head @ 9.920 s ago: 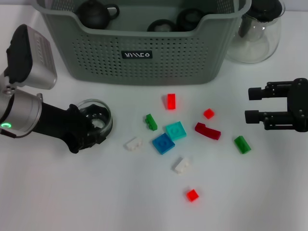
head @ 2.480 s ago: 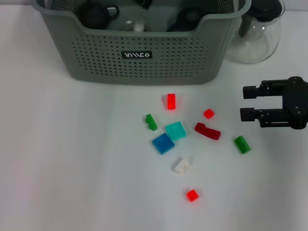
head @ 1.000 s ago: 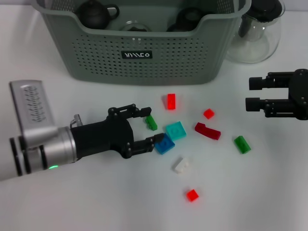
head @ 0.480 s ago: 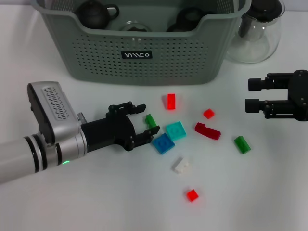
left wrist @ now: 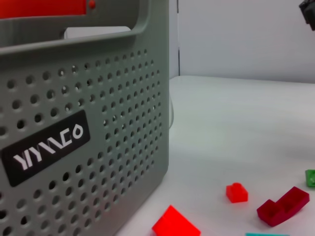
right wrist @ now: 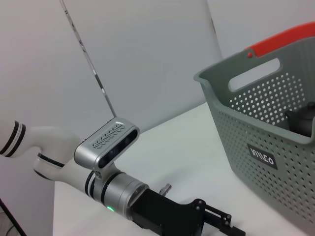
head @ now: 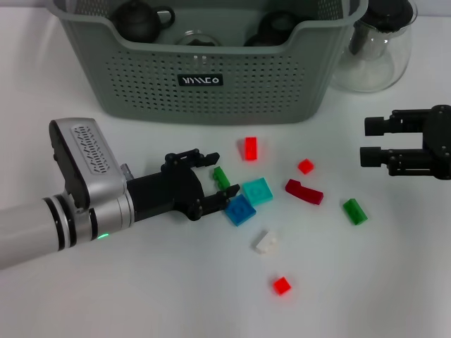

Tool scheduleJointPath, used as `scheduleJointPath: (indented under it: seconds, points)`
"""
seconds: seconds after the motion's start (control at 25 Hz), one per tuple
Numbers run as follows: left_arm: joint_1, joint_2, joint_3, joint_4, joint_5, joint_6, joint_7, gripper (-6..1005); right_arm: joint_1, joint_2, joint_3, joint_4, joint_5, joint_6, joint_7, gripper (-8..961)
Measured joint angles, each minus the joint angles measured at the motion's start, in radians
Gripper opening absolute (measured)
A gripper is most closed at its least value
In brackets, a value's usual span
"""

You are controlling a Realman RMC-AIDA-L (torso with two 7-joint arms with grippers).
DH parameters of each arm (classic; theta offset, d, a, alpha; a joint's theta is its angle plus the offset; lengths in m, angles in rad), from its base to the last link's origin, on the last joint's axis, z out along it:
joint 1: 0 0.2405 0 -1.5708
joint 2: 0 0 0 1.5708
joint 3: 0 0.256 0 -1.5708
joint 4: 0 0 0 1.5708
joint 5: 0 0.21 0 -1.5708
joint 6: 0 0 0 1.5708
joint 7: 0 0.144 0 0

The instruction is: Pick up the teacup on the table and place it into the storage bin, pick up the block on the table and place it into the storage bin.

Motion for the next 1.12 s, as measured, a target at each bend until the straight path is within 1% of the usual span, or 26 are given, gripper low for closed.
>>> scheduleJointPath:
  seconds: [0.32, 0.52, 0.72, 0.8, 0.96, 1.04, 1.12]
  points:
    - [-0.021, 0.000, 0.002, -0.024, 0.001, -0.049, 0.002, 658, -0.004, 0.000, 0.000, 0.000, 0.000, -0.001, 0.000, 680]
    - [-0.018, 0.000, 0.002, -0.025, 0.004, -0.043, 0.001, 655, -0.004, 0.000, 0.000, 0.000, 0.000, -0.001, 0.000, 680]
    - [-0.017, 0.003, 0.021, -0.025, 0.011, -0.026, -0.005, 652, -0.004, 0.000, 0.000, 0.000, 0.000, -0.002, 0.000, 683]
    - [-0.013, 0.003, 0.020, -0.021, 0.011, -0.010, -0.005, 475, -0.003, 0.000, 0.000, 0.000, 0.000, -0.002, 0.000, 683]
    - [0.005, 0.005, 0.006, 0.012, 0.006, 0.067, -0.033, 428, -0.003, 0.000, 0.000, 0.000, 0.000, -0.002, 0.000, 682]
    - [0.025, 0.009, 0.002, 0.069, 0.009, 0.154, -0.114, 405, -0.003, 0.000, 0.000, 0.000, 0.000, -0.002, 0.000, 681]
    - [0.050, 0.013, 0.000, 0.152, 0.009, 0.283, -0.226, 405, -0.003, 0.000, 0.000, 0.000, 0.000, -0.002, 0.000, 681]
